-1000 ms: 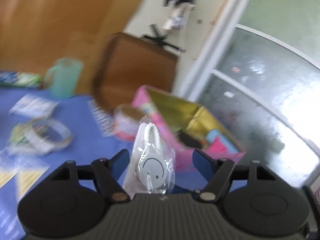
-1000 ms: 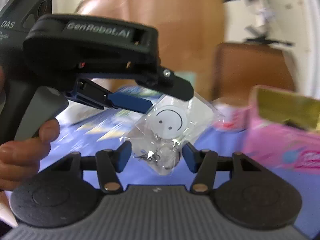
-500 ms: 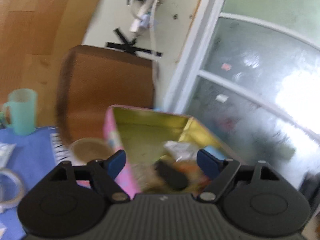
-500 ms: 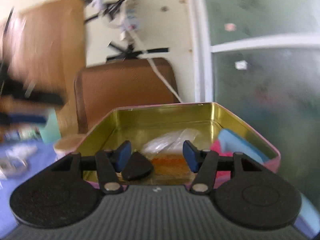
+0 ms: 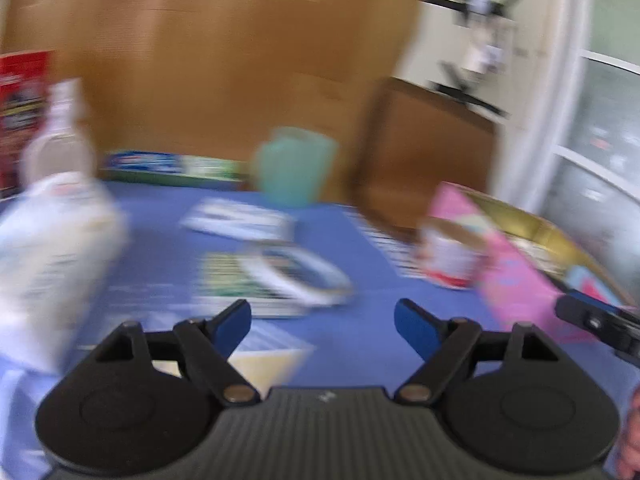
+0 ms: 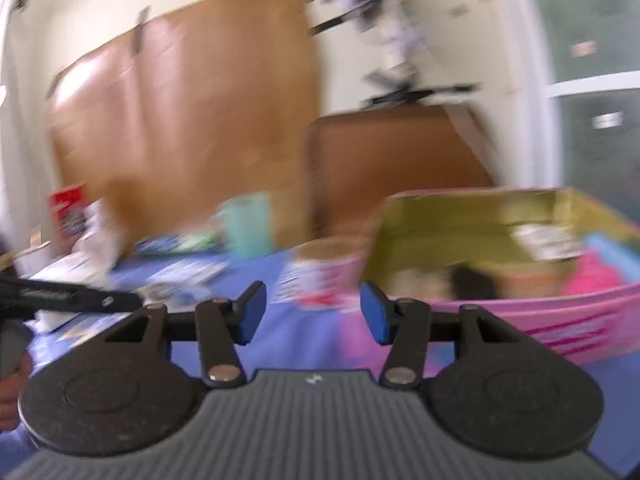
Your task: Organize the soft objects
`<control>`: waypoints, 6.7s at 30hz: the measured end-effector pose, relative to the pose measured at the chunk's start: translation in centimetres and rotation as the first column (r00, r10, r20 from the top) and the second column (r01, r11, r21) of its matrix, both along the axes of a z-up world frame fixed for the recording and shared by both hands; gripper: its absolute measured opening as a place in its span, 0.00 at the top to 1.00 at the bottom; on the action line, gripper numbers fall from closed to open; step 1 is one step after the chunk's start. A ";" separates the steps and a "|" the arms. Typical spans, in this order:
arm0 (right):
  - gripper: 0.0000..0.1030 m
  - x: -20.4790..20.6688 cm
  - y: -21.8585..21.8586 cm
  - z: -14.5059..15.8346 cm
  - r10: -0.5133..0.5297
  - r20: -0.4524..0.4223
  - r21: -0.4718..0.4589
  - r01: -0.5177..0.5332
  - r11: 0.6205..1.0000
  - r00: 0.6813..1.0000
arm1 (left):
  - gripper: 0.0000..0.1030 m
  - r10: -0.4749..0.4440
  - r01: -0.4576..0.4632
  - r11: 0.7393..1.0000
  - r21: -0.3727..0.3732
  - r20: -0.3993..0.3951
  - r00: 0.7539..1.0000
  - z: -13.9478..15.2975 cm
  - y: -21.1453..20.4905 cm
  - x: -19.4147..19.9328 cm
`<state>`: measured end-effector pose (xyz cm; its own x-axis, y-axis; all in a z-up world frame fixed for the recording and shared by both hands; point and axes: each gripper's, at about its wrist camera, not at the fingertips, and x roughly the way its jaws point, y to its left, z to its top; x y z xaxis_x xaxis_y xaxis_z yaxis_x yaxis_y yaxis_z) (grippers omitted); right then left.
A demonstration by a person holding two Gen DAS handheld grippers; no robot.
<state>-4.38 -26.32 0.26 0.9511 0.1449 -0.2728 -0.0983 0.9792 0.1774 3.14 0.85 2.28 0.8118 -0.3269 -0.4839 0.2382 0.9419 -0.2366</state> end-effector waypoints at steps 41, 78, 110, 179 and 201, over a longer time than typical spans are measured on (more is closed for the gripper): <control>0.32 9.5 7.0 2.5 0.202 -0.146 -0.194 -0.228 0.954 0.968 | 0.20 0.113 -0.110 0.952 -0.284 -0.007 0.994 -1.7 7.3 0.6; 0.29 -5.2 -0.3 -1.4 -0.112 0.157 -0.123 0.132 0.984 0.981 | 0.42 -0.479 0.475 0.874 -0.106 -0.011 0.878 6.5 -16.1 -2.7; 0.54 2.2 2.8 0.0 0.157 -0.076 -0.002 -0.158 0.987 0.985 | 0.14 0.189 -0.203 0.968 -0.149 -0.103 0.977 -2.1 4.5 -1.5; 0.32 -5.9 5.4 -5.7 0.090 -0.094 -0.121 -0.101 0.987 0.991 | 0.05 -0.262 0.255 0.964 -0.077 -0.099 0.960 -1.9 -9.7 -5.5; 0.27 -7.2 6.3 -6.5 0.067 -0.031 -0.115 -0.070 0.991 0.997 | 0.00 -0.117 0.074 0.934 -0.350 -0.102 0.988 -2.8 -4.5 -4.3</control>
